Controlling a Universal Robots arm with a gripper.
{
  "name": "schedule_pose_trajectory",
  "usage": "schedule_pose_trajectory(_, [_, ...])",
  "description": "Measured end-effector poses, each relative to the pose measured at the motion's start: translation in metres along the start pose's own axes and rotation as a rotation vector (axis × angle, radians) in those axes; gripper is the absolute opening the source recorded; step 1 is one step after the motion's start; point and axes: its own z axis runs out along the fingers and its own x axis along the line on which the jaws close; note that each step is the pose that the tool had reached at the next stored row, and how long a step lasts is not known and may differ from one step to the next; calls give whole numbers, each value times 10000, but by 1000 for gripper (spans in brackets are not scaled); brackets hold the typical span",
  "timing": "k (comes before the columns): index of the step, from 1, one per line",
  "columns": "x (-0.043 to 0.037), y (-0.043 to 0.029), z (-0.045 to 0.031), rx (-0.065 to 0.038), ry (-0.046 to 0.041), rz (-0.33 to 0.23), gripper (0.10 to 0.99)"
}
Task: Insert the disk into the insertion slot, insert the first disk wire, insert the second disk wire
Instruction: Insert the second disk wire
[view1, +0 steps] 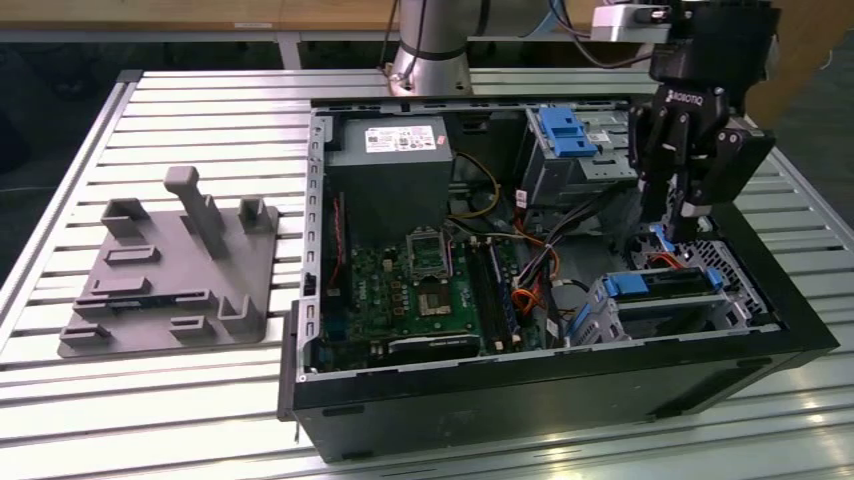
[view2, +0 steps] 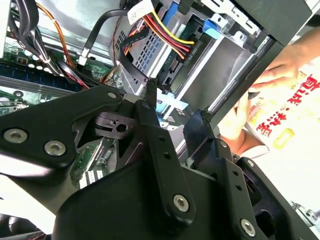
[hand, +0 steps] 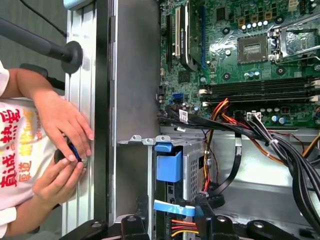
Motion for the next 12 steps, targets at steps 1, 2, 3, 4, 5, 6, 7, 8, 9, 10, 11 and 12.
schedule_pose_trajectory(1, [-7,-1,3,7,13,-8,494])
schedule_pose_trajectory(2, [-13,0,8,23,15,-12,494])
schedule_pose_trajectory(3, [-20,0,12,45,15,-13,494])
schedule_pose_trajectory(4, [-27,0,18,70,16,-14,494])
schedule_pose_trajectory(5, [-33,0,23,91,18,-17,494])
schedule_pose_trajectory(6, [-37,0,28,106,22,-23,494])
schedule_pose_trajectory(7, [-39,0,32,113,33,-33,494])
schedule_pose_trajectory(8, [-40,0,34,116,63,-39,494])
schedule_pose_trajectory(9, [-40,0,35,119,96,-42,494])
schedule_pose_trajectory(10, [-41,1,37,120,131,-45,494])
schedule_pose_trajectory(11, [-42,2,38,121,165,-47,494])
schedule_pose_trajectory(12, [-43,2,39,122,191,-48,494])
